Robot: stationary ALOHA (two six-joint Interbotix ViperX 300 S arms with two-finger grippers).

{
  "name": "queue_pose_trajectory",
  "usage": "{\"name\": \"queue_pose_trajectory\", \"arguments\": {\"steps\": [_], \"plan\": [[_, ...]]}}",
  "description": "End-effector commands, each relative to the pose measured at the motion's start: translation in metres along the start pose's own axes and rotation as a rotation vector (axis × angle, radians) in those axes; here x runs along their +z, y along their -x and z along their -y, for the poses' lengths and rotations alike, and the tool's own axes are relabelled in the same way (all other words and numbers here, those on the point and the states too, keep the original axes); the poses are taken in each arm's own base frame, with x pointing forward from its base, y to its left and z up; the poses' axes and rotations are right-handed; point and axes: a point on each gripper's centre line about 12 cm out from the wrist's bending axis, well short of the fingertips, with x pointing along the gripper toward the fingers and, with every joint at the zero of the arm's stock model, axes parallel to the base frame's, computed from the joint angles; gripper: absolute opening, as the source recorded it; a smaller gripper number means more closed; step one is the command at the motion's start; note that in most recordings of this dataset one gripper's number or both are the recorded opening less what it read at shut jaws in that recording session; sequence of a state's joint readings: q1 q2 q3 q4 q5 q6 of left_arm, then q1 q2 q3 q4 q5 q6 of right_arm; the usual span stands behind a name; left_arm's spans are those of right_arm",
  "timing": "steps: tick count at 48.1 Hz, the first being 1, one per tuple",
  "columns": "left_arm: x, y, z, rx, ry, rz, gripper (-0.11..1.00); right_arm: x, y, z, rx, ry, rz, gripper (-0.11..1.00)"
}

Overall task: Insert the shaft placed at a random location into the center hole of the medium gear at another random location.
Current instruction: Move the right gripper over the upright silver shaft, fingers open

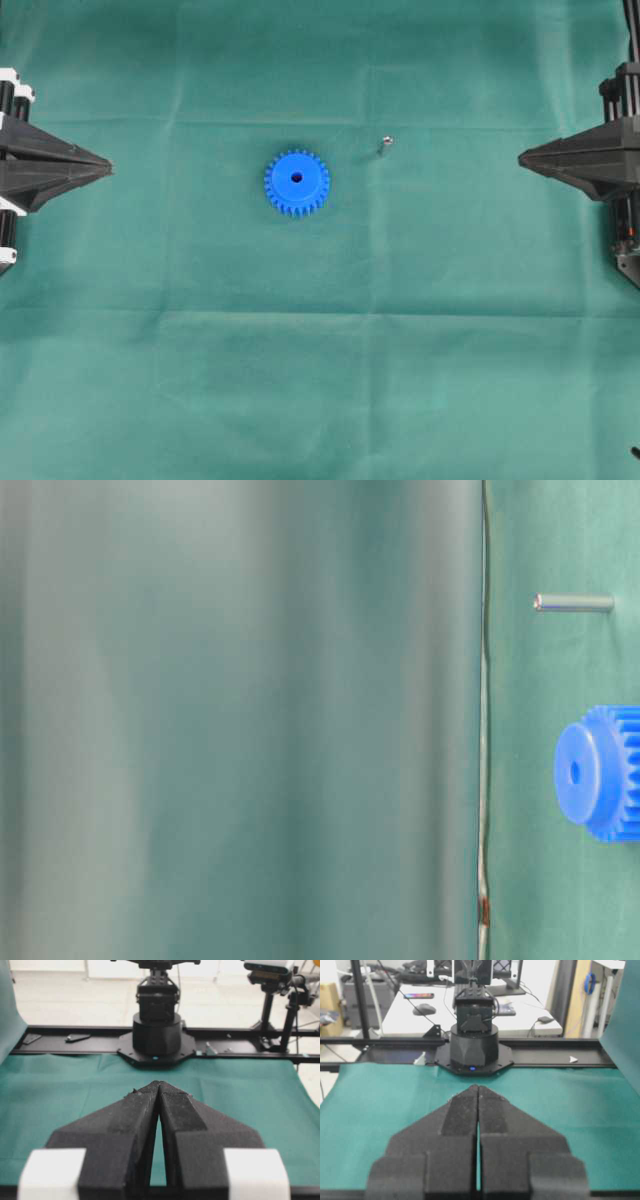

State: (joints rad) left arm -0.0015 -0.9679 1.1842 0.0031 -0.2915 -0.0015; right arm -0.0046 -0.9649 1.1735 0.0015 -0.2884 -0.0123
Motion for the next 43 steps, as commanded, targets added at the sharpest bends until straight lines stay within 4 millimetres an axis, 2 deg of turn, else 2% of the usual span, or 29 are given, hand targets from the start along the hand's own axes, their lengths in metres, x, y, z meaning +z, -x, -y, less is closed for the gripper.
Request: {"name": "queue_pose_trajectory", "arguments": {"steps": [1, 13, 29, 32, 35, 43], "plan": [[0.005, -0.005, 0.002, -0.013, 0.0, -0.017, 0.0, 0.006, -0.003, 0.003, -0.013, 0.001, 0.015, 0.01], [0.004, -0.005, 0.002, -0.011, 0.001, -0.029, 0.0, 0.0, -0.011, 0.018, -0.087, -0.012, -0.019, 0.01], [0.004, -0.005, 0.002, -0.011, 0.001, -0.032, 0.0, -0.044, -0.041, 0.051, -0.211, -0.021, -0.198, 0.03], [0.004, -0.005, 0.002, -0.01, 0.001, -0.032, 0.0, -0.052, -0.048, 0.056, -0.223, -0.026, -0.223, 0.11], [0.004, -0.005, 0.002, -0.01, -0.001, -0.032, 0.0, -0.062, -0.056, 0.06, -0.232, -0.03, -0.262, 0.24], [0.003, -0.005, 0.002, -0.01, 0.001, -0.035, 0.0, -0.099, -0.075, 0.073, -0.257, -0.039, -0.386, 0.75]]}}
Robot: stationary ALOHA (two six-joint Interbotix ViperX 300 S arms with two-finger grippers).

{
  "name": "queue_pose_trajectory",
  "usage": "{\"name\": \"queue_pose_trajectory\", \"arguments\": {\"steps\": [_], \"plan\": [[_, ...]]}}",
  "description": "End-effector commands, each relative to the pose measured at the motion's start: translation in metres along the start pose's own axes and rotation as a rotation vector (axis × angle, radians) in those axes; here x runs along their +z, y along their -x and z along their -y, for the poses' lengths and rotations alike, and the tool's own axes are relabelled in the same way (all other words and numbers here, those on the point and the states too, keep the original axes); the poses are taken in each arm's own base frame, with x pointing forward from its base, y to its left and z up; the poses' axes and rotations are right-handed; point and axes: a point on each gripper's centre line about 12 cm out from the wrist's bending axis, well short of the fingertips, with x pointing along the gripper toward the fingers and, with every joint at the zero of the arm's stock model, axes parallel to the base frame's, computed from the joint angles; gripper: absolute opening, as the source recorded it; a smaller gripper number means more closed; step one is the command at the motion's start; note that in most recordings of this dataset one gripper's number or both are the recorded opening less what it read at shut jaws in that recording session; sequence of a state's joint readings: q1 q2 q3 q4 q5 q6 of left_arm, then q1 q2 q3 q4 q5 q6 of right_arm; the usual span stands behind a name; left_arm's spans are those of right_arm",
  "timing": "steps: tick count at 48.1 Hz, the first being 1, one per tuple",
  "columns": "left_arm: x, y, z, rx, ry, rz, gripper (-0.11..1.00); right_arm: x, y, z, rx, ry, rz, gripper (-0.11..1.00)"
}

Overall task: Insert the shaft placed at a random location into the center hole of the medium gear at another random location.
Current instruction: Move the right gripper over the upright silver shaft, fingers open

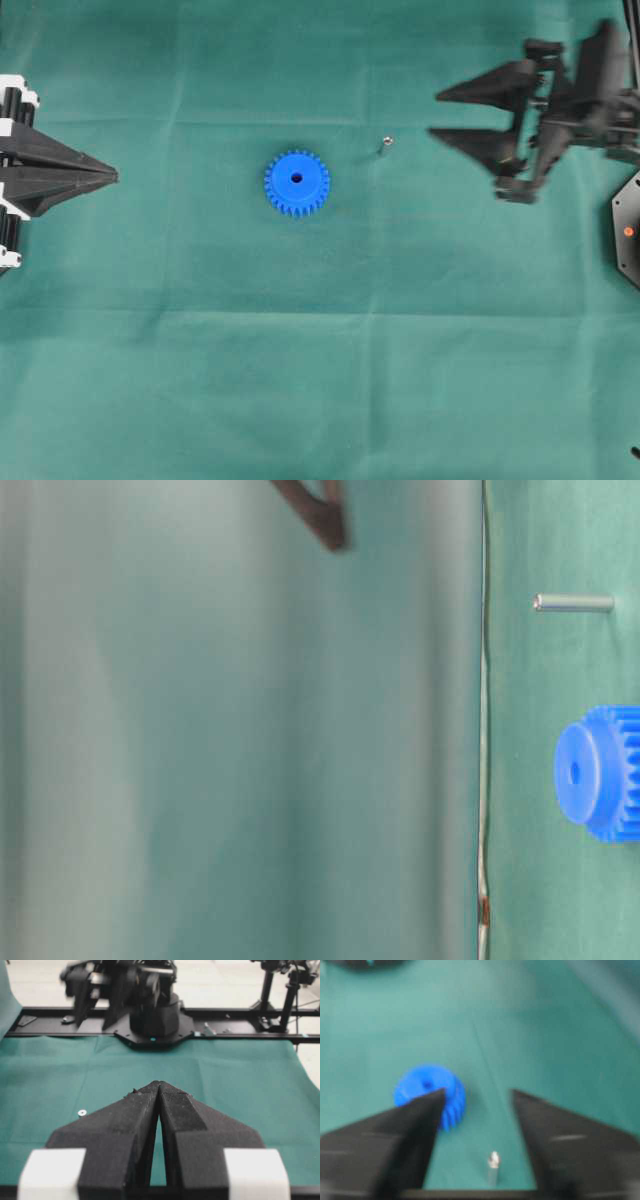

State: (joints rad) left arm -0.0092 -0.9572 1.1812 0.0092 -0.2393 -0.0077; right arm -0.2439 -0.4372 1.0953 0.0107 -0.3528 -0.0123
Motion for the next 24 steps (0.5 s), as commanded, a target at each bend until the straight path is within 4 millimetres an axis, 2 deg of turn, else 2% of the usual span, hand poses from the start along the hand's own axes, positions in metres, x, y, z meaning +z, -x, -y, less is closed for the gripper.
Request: {"name": "queue_pose_trajectory", "arguments": {"steps": [1, 2, 4, 9, 24], "plan": [[0.01, -0.003, 0.0, -0.001, 0.0, 0.023, 0.0, -0.002, -0.017, 0.005, -0.018, -0.007, -0.011, 0.8], [0.01, -0.003, 0.0, -0.001, 0.0, 0.023, 0.0, -0.009, -0.023, 0.007, -0.023, -0.008, -0.026, 0.86], [0.009, -0.003, 0.0, -0.001, -0.001, 0.02, 0.0, -0.015, -0.029, 0.008, -0.028, -0.01, -0.037, 0.9], [0.009, -0.003, 0.0, -0.001, -0.001, 0.02, 0.0, -0.029, -0.042, 0.011, -0.038, -0.014, -0.051, 0.84], [0.009, -0.003, 0.0, 0.001, -0.002, 0.014, 0.0, -0.06, -0.067, 0.016, -0.055, -0.031, -0.143, 0.85]]}}
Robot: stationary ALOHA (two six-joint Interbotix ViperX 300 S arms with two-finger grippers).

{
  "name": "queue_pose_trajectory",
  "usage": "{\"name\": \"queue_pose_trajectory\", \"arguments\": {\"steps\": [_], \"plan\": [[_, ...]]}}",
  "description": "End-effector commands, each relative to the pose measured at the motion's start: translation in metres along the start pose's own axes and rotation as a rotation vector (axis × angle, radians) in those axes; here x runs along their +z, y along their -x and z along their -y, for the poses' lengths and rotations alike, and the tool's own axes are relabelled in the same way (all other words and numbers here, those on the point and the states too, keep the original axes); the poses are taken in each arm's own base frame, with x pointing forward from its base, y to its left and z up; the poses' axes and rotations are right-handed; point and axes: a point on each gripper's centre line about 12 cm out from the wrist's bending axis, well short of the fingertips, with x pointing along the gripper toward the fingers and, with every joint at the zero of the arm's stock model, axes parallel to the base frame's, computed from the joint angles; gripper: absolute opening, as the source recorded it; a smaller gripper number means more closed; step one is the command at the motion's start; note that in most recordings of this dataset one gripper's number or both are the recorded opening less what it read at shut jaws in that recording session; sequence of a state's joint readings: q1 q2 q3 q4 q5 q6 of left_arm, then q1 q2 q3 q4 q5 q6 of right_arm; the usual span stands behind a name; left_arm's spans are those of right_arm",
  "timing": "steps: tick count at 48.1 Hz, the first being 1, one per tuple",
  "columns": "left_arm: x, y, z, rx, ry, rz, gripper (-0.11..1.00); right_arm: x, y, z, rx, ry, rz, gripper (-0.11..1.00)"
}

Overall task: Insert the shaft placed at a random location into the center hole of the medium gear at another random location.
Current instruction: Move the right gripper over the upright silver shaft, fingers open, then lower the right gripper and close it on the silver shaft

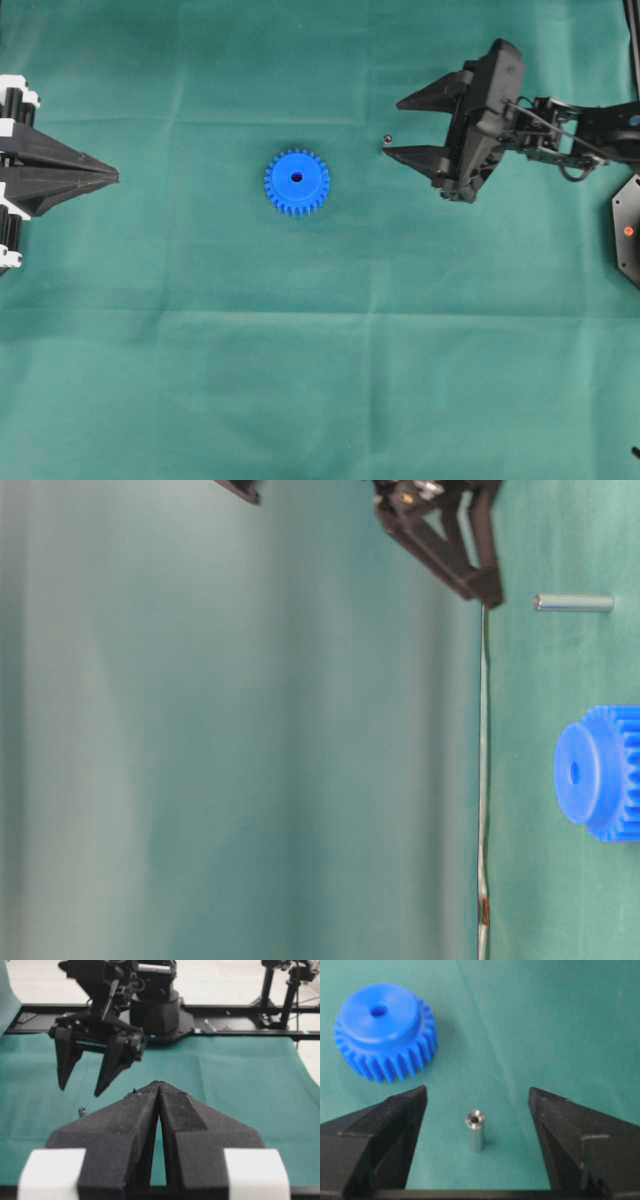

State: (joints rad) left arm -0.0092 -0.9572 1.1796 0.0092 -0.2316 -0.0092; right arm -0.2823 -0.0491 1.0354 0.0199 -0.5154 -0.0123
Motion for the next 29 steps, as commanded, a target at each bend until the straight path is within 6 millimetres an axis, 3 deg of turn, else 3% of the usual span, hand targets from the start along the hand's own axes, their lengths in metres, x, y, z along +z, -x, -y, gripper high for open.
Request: {"name": "queue_pose_trajectory", "arguments": {"steps": [1, 13, 29], "plan": [[0.009, -0.003, 0.0, 0.001, -0.003, 0.02, 0.0, 0.004, -0.008, 0.004, -0.015, -0.015, 0.018, 0.85], [0.008, -0.003, 0.0, 0.001, -0.002, 0.014, 0.0, -0.01, -0.017, 0.006, -0.025, -0.024, -0.011, 0.84], [0.008, -0.003, 0.0, 0.001, -0.002, 0.009, 0.0, -0.012, -0.018, 0.006, -0.026, -0.025, -0.018, 0.83]]}}
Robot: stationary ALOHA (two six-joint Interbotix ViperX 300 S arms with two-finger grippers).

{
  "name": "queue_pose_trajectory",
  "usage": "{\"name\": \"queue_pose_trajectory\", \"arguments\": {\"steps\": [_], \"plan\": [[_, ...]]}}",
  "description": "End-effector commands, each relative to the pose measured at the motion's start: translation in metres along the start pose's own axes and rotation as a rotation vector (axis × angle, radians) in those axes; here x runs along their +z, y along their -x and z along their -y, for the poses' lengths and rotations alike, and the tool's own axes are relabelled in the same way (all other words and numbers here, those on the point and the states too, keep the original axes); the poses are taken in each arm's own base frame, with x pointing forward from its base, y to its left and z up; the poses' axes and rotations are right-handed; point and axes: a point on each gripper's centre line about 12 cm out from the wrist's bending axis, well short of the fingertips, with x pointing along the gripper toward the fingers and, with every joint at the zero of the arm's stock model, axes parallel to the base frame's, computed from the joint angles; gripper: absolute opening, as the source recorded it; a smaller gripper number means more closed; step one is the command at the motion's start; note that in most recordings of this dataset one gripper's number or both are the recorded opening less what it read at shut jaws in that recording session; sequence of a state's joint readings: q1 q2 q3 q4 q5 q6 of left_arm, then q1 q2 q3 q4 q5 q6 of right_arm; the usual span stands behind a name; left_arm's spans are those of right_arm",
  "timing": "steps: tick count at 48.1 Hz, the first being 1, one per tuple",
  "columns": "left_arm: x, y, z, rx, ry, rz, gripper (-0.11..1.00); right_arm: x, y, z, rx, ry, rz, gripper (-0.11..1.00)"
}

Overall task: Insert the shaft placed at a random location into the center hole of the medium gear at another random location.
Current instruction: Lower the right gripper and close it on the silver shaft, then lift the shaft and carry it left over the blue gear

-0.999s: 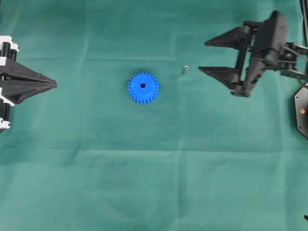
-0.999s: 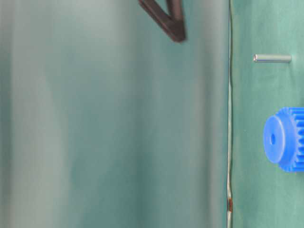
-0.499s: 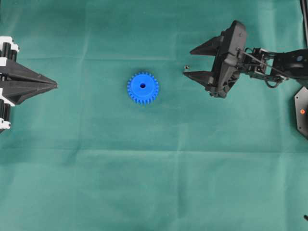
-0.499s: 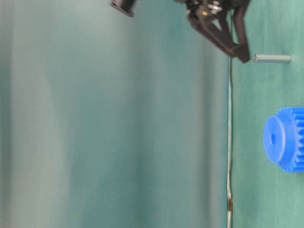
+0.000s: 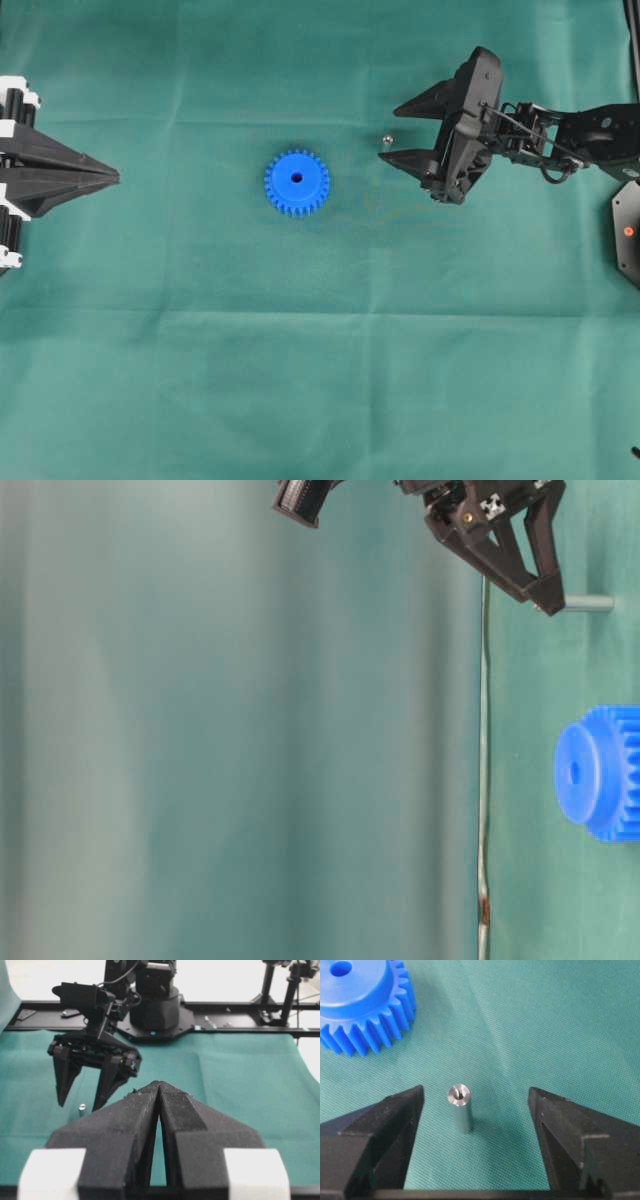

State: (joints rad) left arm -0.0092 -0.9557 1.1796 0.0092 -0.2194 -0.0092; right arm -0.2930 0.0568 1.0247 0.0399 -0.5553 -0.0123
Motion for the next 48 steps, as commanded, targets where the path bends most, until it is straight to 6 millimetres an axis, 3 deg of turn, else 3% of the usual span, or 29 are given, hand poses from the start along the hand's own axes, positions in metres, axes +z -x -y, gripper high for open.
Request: {"name": "queue_pose_trajectory", "arguments": {"steps": [1, 8, 19, 35, 48], "plan": [[0.009, -0.002, 0.0, 0.001, -0.002, 0.023, 0.0, 0.01, -0.001, 0.001, -0.003, -0.003, 0.037, 0.83], [0.009, -0.002, 0.0, 0.001, -0.002, 0.021, 0.0, 0.01, -0.001, 0.001, -0.003, -0.003, 0.035, 0.72], [0.009, -0.002, 0.0, 0.001, -0.002, 0.017, 0.0, 0.01, -0.001, -0.001, 0.003, 0.003, 0.032, 0.15], [0.008, -0.002, 0.0, 0.001, -0.002, 0.006, 0.0, 0.013, 0.0, -0.002, 0.007, -0.001, 0.04, 0.15], [0.008, -0.001, 0.0, 0.001, -0.002, 0.009, 0.0, 0.044, 0.019, -0.004, 0.013, -0.011, 0.064, 0.14]]}}
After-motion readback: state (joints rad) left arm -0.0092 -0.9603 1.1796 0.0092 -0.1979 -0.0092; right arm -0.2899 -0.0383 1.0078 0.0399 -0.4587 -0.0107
